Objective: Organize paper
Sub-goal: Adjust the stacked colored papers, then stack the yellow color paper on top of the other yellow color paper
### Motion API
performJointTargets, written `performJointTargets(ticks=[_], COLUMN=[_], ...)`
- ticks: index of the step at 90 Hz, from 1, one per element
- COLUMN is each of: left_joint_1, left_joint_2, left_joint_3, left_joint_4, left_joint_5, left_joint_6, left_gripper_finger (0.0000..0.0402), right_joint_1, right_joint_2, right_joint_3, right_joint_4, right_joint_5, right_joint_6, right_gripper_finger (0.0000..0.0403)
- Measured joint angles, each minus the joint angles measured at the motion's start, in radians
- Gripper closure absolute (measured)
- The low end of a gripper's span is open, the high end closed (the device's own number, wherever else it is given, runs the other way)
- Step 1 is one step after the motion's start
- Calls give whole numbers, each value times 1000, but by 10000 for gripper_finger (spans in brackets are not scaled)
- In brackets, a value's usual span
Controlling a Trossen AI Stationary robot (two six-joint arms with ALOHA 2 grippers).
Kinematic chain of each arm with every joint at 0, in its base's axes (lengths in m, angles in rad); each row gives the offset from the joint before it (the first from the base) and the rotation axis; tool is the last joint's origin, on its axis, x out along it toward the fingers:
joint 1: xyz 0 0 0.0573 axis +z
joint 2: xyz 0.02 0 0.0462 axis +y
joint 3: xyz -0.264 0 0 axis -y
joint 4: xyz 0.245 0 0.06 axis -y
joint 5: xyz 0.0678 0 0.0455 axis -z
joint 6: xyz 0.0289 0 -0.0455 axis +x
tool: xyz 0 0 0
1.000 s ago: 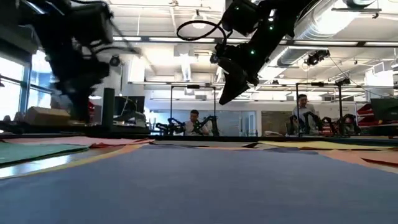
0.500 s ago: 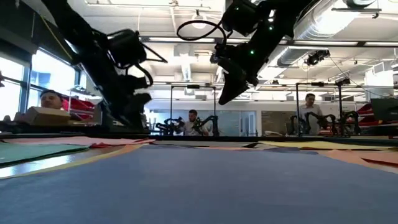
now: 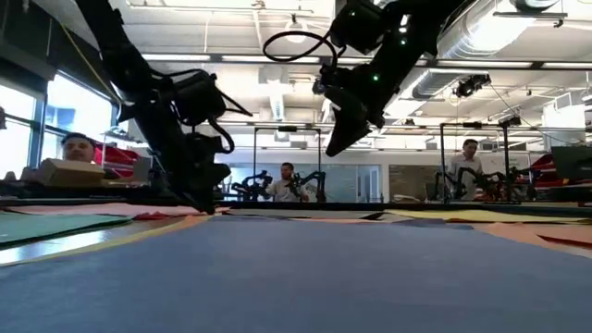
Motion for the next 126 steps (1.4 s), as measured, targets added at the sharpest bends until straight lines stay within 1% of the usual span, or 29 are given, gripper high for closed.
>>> performJointTargets(ticks=[18,32,44,52,56,63,72,76,88,95,105,116,121,126], left_joint_1=[10,10,10,9,9,9,-4,-16,-56,-77,-97,-117,-129,-151], left_joint_2=[-35,-73,-144,-215,-258,-338,-452,-501,-625,-678,-727,-756,-768,-783], left_joint_3=[-4,-5,-5,-17,-33,-73,-130,-153,-215,-233,-251,-254,-254,-254], left_joint_4=[-20,-16,-14,-8,-3,19,51,68,166,213,252,265,267,267], left_joint_5=[-28,-26,9,17,17,10,-5,-12,-13,-12,-9,-8,-9,-8], left_joint_6=[7,7,19,33,37,37,53,71,136,173,197,204,204,219], left_gripper_finger=[287,287,287,287,287,287,287,287,287,287,287,287,287,287], right_joint_1=[0,-31,-78,-117,-140,-179,-210,-214,-206,-205,-206,-200,-185,-158], right_joint_2=[0,-5,-13,-13,-19,-52,-136,-179,-319,-394,-467,-495,-495,-495], right_joint_3=[0,40,102,132,143,156,159,159,159,160,161,160,148,123], right_joint_4=[-1,-2,-9,-19,-18,-17,-13,-14,-3,-3,-4,-9,-5,2], right_joint_5=[2,78,38,7,11,61,166,229,466,554,571,577,553,501], right_joint_6=[1,54,-1,-29,-43,-53,-61,-75,-122,-135,-147,-160,-186,-215], right_gripper_finger=[403,403,403,403,403,403,403,403,403,403,403,403,403,403])
